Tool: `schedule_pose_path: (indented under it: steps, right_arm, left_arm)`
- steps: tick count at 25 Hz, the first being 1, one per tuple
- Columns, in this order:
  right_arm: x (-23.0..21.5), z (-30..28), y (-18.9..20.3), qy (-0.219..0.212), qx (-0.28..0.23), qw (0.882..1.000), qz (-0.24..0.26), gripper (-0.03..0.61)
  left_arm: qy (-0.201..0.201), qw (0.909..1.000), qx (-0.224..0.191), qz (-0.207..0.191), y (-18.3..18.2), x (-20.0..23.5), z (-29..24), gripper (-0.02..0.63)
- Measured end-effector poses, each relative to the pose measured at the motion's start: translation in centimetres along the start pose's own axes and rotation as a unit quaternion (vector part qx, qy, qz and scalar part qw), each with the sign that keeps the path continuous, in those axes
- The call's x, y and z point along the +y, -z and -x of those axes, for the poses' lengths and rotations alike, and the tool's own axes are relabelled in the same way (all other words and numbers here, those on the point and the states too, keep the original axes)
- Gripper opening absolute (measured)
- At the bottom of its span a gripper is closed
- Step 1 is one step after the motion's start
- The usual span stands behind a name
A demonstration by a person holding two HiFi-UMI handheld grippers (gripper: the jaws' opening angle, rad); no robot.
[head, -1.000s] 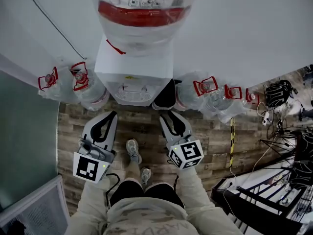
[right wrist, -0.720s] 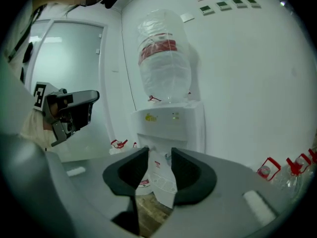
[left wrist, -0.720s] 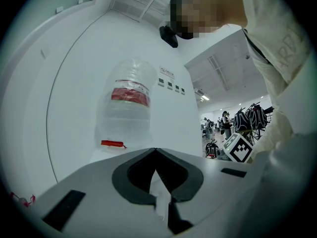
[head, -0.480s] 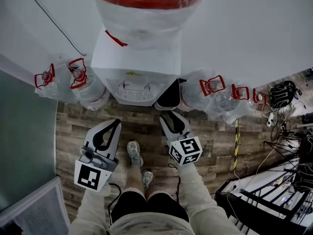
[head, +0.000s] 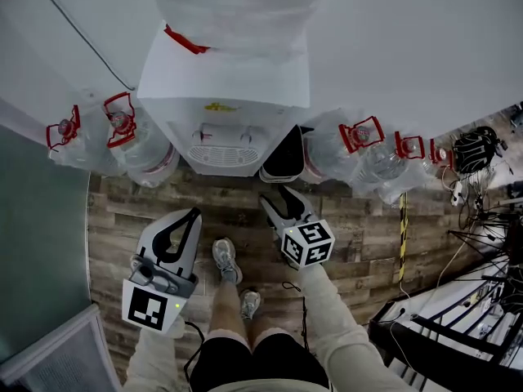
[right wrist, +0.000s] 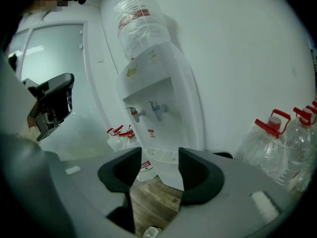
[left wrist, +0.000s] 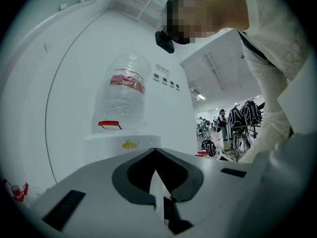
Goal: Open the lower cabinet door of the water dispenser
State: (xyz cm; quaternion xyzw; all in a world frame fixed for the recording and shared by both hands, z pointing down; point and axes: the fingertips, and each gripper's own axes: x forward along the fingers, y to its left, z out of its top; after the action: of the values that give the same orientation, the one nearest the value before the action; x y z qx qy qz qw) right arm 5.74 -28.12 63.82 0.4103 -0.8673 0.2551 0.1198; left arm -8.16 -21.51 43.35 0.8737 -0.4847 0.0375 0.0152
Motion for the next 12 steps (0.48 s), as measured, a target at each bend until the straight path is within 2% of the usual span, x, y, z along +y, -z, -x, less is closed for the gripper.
schedule_pose_path:
  steps: [12]
  right_arm:
    - [-3.1, -4.9, 7.3, -0.009, 0.032, 0.999, 0.003, 0.235]
  left_arm:
    - [0.013, 0.9997, -0.014, -0.013, 5.3, -0.8, 0.3, -0.002]
